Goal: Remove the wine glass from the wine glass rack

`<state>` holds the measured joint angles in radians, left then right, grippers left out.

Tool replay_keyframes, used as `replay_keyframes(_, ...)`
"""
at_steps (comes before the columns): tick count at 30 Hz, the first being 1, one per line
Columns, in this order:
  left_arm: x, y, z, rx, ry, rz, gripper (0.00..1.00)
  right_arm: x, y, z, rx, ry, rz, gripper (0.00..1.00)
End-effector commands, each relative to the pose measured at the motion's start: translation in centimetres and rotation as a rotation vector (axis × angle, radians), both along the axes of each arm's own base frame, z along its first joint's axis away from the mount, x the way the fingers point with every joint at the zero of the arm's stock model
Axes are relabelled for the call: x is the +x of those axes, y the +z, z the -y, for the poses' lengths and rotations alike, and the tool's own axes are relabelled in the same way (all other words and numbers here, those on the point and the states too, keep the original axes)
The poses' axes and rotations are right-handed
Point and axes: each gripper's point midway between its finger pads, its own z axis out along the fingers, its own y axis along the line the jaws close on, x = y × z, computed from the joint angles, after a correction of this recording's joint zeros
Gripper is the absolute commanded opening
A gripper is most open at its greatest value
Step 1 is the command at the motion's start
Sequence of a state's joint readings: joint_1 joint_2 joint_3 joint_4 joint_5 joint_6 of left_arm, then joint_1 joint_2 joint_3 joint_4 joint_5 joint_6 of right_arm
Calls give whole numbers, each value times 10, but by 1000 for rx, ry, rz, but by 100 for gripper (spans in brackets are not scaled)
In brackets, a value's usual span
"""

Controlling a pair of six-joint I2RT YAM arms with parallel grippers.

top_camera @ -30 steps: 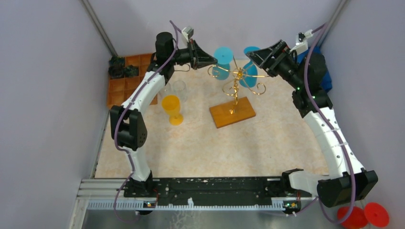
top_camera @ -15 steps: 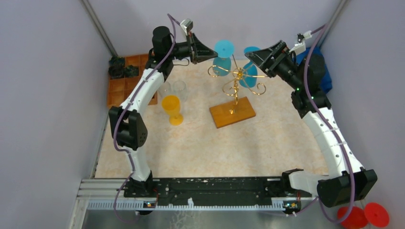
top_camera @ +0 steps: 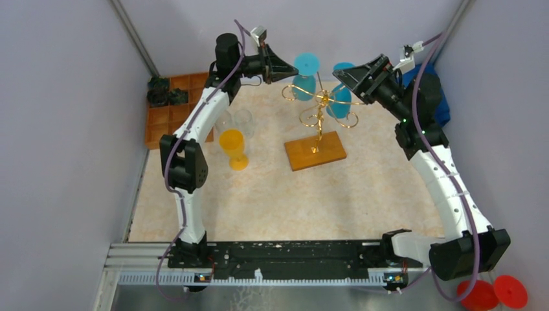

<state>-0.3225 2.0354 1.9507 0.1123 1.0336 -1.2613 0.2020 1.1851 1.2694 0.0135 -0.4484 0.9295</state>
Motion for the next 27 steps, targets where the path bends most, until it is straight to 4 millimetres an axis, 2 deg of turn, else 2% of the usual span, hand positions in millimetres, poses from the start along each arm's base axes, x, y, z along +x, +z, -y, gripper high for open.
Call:
replay_keyframes(1, 2, 20, 2, -21, -5, 49, 0, 2, 3, 1, 13, 8, 22, 92)
replay_keyframes(11, 3, 16, 7, -15, -10, 40, 0, 3, -2, -1, 31, 26, 8, 92)
replay_keyframes(18, -10, 13, 17, -4, -33, 45, 0, 2, -1, -1, 48, 32, 8, 92)
replay_keyframes(27, -27, 2, 16, 14, -26, 31, 0, 0, -1, -2, 58, 44, 3, 92)
